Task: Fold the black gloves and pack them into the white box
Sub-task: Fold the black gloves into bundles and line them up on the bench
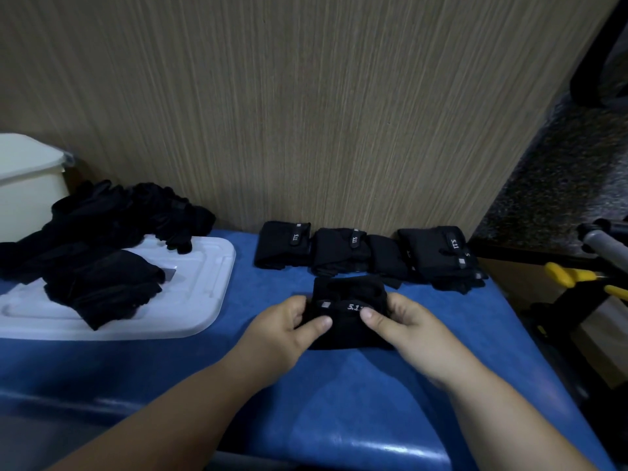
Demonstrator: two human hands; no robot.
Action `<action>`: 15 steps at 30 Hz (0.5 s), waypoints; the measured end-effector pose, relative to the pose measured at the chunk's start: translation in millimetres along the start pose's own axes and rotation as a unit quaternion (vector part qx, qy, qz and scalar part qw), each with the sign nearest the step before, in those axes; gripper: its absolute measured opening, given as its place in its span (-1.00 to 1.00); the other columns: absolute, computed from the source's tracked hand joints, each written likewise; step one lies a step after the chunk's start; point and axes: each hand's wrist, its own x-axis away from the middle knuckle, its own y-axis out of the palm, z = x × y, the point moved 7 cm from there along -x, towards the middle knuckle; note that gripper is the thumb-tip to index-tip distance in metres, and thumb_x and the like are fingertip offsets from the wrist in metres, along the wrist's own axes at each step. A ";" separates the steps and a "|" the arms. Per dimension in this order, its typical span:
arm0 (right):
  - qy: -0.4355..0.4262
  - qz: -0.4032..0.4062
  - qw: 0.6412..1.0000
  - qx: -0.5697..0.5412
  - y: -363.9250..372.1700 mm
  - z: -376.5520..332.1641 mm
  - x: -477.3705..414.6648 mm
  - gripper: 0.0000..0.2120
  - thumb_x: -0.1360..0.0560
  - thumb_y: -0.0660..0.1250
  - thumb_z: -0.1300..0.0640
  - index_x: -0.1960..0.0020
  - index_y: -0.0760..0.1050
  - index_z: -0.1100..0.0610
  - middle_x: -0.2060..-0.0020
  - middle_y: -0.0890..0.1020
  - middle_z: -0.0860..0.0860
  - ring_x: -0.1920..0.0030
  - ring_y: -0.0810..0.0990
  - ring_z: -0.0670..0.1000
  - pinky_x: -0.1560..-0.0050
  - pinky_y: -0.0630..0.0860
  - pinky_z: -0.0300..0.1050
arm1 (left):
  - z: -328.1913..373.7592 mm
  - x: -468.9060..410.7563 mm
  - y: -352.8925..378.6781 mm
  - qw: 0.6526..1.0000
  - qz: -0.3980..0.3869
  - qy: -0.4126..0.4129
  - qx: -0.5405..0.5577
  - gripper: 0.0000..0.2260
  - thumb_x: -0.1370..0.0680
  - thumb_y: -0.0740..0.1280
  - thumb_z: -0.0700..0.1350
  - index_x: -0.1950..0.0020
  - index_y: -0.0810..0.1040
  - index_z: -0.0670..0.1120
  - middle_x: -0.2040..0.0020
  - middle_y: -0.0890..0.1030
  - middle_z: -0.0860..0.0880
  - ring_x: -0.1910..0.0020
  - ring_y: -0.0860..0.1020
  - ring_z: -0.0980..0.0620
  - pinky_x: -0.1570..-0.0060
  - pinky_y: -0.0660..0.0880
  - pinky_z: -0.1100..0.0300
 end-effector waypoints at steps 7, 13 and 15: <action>0.045 0.020 0.999 0.014 -0.5 5.4 -0.1 -0.71 -0.48 0.34 -0.13 -0.01 0.62 0.06 0.06 0.71 -0.03 -0.04 0.66 0.00 -0.24 0.49 0.14 | -2.7 -2.1 -6.8 0.994 0.032 -0.028 -0.102 -0.52 -0.57 0.23 0.15 0.04 0.49 -0.32 0.20 0.57 -0.17 0.18 0.55 -0.09 0.00 0.47 -0.08; 0.044 0.055 0.993 0.099 -5.2 5.7 -1.4 -0.60 -0.46 0.31 -0.23 0.10 0.59 0.13 0.17 0.70 0.04 0.07 0.66 0.07 -0.08 0.54 0.15 | -0.8 -2.5 -5.6 0.991 0.055 -0.045 -0.114 -0.53 -0.60 0.16 0.13 0.08 0.47 -0.32 0.22 0.55 -0.20 0.22 0.53 -0.09 0.05 0.48 -0.04; 0.037 0.066 0.989 0.129 -6.8 5.3 -1.3 -0.62 -0.51 0.30 -0.18 0.14 0.56 0.15 0.23 0.68 0.03 0.14 0.64 0.05 0.01 0.56 0.07 | -0.3 -2.1 -4.7 0.989 0.059 -0.052 -0.123 -0.53 -0.61 0.14 0.12 0.08 0.48 -0.31 0.21 0.56 -0.23 0.20 0.54 -0.13 0.07 0.48 -0.01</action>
